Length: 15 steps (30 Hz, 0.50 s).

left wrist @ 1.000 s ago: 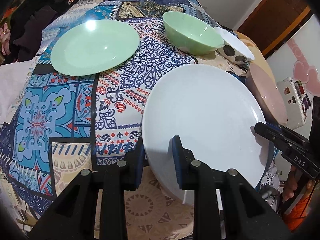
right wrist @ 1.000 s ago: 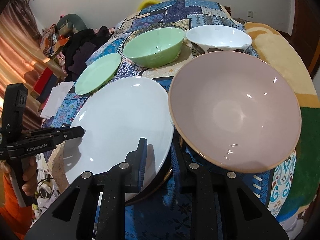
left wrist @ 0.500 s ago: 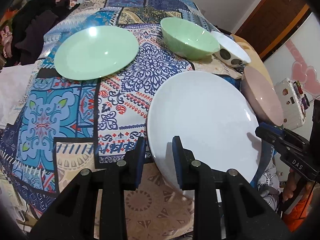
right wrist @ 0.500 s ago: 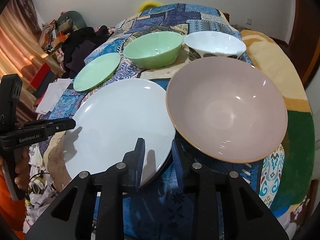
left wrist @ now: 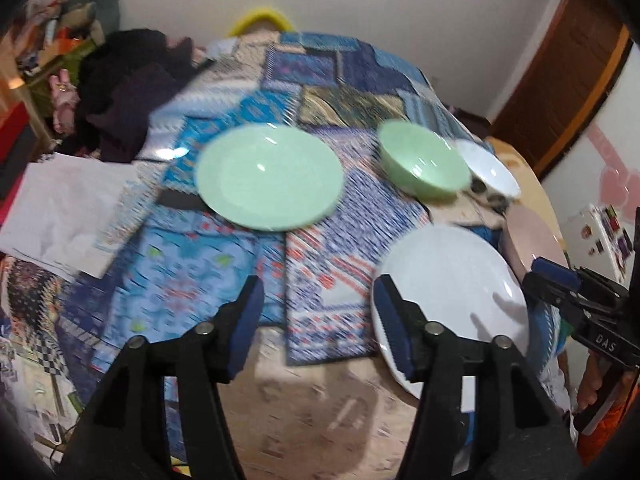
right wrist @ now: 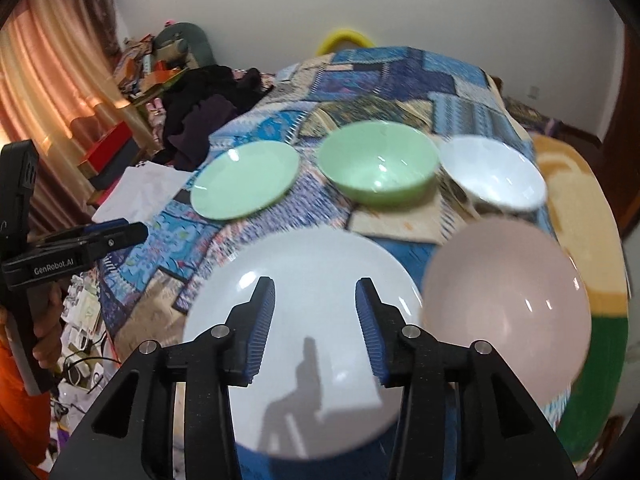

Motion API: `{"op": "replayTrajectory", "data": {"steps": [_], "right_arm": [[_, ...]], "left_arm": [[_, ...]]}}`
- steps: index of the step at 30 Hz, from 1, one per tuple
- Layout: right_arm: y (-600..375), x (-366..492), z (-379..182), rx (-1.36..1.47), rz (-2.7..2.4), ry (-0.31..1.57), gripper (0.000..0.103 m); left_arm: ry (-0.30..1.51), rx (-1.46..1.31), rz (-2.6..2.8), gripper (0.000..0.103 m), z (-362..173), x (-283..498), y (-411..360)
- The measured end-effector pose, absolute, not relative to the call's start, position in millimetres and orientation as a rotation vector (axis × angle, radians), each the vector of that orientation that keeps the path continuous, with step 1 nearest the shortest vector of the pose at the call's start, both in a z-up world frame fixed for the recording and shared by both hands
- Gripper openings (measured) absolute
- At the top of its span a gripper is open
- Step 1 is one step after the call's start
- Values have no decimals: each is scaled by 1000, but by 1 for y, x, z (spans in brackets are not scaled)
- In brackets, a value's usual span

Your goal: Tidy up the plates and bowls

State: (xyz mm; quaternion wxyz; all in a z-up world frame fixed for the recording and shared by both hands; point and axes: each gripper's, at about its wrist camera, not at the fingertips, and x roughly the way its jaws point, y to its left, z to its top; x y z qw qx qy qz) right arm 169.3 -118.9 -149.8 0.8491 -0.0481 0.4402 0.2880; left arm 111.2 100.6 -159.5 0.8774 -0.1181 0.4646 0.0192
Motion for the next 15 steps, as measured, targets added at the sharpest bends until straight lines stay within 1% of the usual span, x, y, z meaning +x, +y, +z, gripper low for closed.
{"op": "replayTrajectory", "data": {"steps": [1, 3, 5, 8, 15], "right_arm": [[-113, 174, -150, -106, 613, 928, 40], [-102, 181, -150, -113, 628, 924, 49], [-90, 189, -152, -120, 637, 919, 54], [-73, 204, -156, -135, 658, 934, 54], [-30, 240, -182, -179, 684, 1014, 55]], "left_arm": [[962, -248, 55, 62, -158, 113, 107], [952, -257, 86, 66, -156, 118, 122], [952, -275, 112, 69, -157, 123, 138], [961, -290, 145, 72, -163, 136, 158], [1023, -308, 201, 72, -195, 172, 200]]}}
